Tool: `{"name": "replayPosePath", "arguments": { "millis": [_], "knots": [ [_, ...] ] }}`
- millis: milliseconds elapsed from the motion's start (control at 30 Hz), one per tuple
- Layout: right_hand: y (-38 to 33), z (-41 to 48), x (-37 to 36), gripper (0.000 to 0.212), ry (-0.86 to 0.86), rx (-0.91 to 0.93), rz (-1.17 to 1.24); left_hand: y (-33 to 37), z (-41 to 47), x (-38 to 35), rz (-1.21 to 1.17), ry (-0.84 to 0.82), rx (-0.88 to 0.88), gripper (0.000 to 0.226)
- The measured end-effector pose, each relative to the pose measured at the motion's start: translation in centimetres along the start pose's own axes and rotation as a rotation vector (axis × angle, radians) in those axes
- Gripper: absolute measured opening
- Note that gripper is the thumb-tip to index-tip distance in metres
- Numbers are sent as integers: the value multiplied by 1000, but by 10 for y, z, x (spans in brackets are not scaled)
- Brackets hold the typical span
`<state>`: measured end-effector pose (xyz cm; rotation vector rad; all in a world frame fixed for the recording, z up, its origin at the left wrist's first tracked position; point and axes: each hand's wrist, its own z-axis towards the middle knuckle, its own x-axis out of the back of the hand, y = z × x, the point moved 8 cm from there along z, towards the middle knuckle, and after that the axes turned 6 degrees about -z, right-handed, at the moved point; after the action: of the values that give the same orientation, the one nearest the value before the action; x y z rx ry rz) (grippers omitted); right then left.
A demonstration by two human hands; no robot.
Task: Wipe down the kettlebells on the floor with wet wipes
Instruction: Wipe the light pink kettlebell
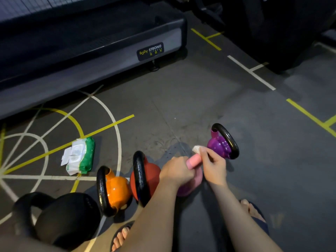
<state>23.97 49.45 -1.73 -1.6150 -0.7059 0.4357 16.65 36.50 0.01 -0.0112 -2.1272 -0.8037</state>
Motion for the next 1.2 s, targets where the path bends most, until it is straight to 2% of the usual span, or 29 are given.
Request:
{"name": "replayPosePath", "arguments": {
  "millis": [100,167,267,400,433,567,633,733,867,900,967,1067,1133,1200],
  "knots": [
    [24,-1,13,17,57,-170,107,-1,1,0,14,20,-8,37],
    [35,-2,17,18,69,-211,101,-1,2,-1,22,19,-12,35],
    [27,-5,13,16,116,-133,91,-2,3,-1,18,8,-10,34],
    [-2,-17,0,19,90,178,0,-3,3,-2,-18,8,-6,34],
    [-4,-18,-2,20,66,207,-13,-4,3,-3,-18,10,-8,33],
    [11,-3,13,15,-11,-23,127,-4,3,-2,-3,15,-8,29],
    [11,2,15,14,-34,-64,123,-4,3,-1,6,22,-11,28],
    [-3,-10,1,13,16,-2,100,-5,5,-5,4,24,-15,31],
    [-16,-30,-12,21,22,239,-32,-6,6,-5,-1,44,-19,43],
    [-13,-25,-7,23,25,224,-42,-7,6,-5,1,42,-17,39],
    [-3,-7,7,19,13,80,26,-7,5,-3,0,36,0,24],
    [4,3,13,13,-14,-26,25,-8,3,-3,8,30,16,21],
    [0,-8,4,13,11,-9,17,-8,5,-4,7,28,10,28],
    [-12,-27,-11,22,5,159,-54,-5,7,-5,22,13,-20,48]
  ]
}}
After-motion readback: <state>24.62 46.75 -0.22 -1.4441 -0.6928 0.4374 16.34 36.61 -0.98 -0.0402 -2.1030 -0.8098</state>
